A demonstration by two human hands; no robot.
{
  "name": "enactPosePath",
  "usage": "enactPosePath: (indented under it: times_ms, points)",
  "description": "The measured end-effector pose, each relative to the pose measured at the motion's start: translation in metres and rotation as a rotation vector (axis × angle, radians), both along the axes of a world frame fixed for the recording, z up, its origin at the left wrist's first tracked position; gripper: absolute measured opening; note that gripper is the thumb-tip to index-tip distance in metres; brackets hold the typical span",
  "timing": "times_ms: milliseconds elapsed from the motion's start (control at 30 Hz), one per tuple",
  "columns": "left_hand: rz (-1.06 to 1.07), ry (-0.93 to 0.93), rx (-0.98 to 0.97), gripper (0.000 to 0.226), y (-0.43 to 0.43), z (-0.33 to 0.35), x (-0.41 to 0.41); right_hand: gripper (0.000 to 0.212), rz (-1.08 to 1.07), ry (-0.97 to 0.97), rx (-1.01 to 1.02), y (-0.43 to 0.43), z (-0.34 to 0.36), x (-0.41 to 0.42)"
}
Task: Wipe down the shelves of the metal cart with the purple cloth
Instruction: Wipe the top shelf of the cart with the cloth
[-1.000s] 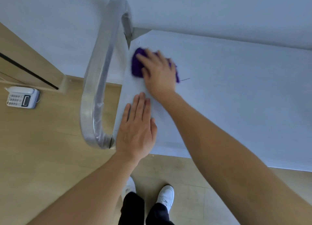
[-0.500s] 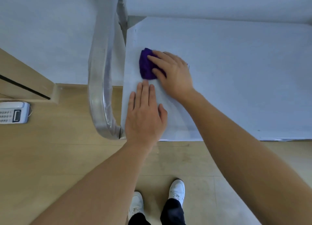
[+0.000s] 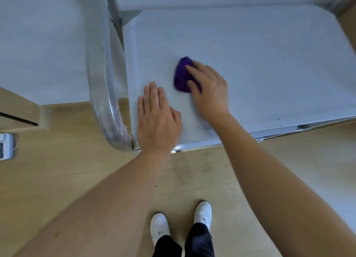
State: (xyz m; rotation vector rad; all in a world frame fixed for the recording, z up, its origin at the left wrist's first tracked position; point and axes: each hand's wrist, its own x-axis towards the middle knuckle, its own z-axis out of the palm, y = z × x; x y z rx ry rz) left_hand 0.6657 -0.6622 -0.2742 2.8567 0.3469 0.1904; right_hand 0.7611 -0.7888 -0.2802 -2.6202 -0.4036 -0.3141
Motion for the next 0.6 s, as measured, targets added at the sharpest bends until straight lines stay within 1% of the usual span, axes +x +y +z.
enactPosePath:
  times_ms: [67,133,200,267,367,433,533,567,600]
  points:
    - [-0.006,-0.007,-0.008,0.061,-0.002,-0.001,0.001,0.041,-0.153,0.032,0.023,-0.026,0.001,-0.002]
    - [-0.009,-0.012,-0.018,0.061,-0.002,-0.001,0.002,0.041,-0.239,0.076,0.051,-0.025,0.003,-0.019]
    - [-0.008,-0.022,-0.036,0.063,0.000,0.000,0.002,0.042,-0.196,0.060,0.034,0.000,0.005,-0.047]
    - [-0.024,-0.014,-0.034,0.065,0.001,0.000,0.000,0.040,-0.088,0.053,0.036,0.019,0.003,-0.067]
    - [-0.038,-0.010,-0.032,0.067,0.001,0.001,-0.002,0.038,-0.003,0.038,0.033,0.007,0.002,-0.068]
    - [-0.044,-0.004,-0.034,0.068,-0.001,0.001,-0.003,0.039,-0.069,0.027,0.005,-0.017,0.002,-0.059]
    - [-0.052,0.011,-0.036,0.069,-0.003,0.000,-0.004,0.041,-0.300,0.126,0.046,-0.031,0.004,-0.047]
    - [-0.053,0.007,-0.045,0.069,-0.003,0.000,-0.003,0.041,-0.332,0.129,0.039,-0.022,0.006,-0.050]
    - [-0.054,-0.003,-0.063,0.070,-0.002,0.000,-0.003,0.042,-0.308,0.112,0.020,-0.010,0.007,-0.055]
